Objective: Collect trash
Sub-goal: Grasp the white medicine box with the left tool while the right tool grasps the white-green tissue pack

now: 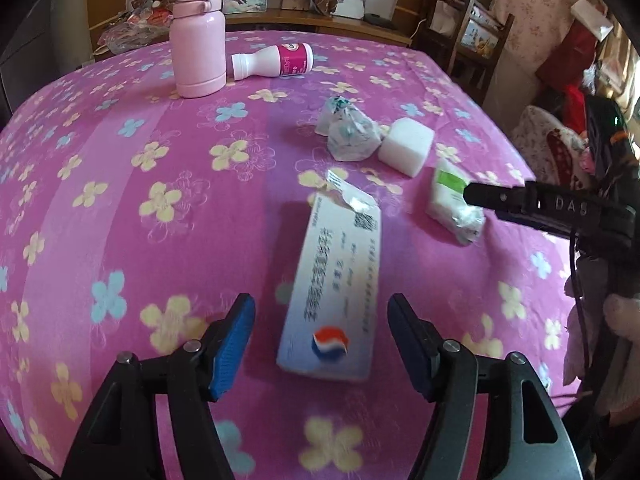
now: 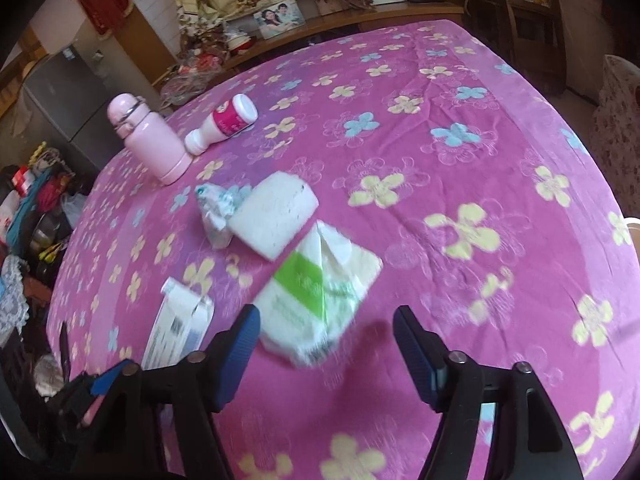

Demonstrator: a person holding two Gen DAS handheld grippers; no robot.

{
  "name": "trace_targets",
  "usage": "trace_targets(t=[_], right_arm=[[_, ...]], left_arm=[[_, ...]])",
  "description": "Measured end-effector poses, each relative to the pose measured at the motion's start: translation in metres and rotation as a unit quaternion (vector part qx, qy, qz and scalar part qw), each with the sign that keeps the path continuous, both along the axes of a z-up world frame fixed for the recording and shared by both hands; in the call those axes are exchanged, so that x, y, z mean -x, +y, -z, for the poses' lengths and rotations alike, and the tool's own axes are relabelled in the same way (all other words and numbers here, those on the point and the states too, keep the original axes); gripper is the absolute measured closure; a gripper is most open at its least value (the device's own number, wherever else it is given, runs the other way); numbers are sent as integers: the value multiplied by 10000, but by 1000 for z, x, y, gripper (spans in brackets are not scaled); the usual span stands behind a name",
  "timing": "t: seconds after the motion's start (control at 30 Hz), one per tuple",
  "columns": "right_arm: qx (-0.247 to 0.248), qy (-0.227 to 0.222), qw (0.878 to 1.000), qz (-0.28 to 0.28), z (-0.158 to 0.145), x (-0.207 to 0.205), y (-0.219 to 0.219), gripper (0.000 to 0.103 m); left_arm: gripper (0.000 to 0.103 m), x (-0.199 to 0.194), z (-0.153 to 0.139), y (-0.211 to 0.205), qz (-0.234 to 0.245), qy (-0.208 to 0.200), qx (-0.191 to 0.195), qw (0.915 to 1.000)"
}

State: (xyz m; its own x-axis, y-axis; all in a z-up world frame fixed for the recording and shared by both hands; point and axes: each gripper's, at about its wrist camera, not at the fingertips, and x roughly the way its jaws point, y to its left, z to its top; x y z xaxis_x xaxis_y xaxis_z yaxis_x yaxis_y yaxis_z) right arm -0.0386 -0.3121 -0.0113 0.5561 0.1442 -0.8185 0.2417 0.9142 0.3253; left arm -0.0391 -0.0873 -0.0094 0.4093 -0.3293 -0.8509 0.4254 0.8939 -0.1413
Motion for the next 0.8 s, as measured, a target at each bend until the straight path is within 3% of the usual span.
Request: trace_targets(t=[0.1,0.17,0.33,0.37,0.43,0.6,0.7,0.8], right_arm=[[42,61,9999,90,5,-17,6,27],[356,73,9993,115,5,-27,14,26],[936,71,9954,-172,9,-32,25,26],[1020,75,9943,-296,9,-30,27,28],[1150,76,9910,-683,8,-20,30,41],[830,217,9869,-1369,7,16,23,40],[836,257,9901,-1102,7,27,18,30],[811,154,9928,-865,9,33,20,29]], left_arm=[[33,-7,3,-9,-23,-93,-250,9996],[34,-14,7,-12,-197,-114,-388,9990],[34,-25,10,-8,-482,-53,-338,9982],[34,-24,10,-7,-487,-37,-295,9984],[34,-22,10,-8,-436,-15,-295,9986],[34,-19,9,-10,-368,2,-286,9989],[34,-22,9,-12,-442,27,-233,9987],[34,-25,9,-14,-496,60,-177,9986]])
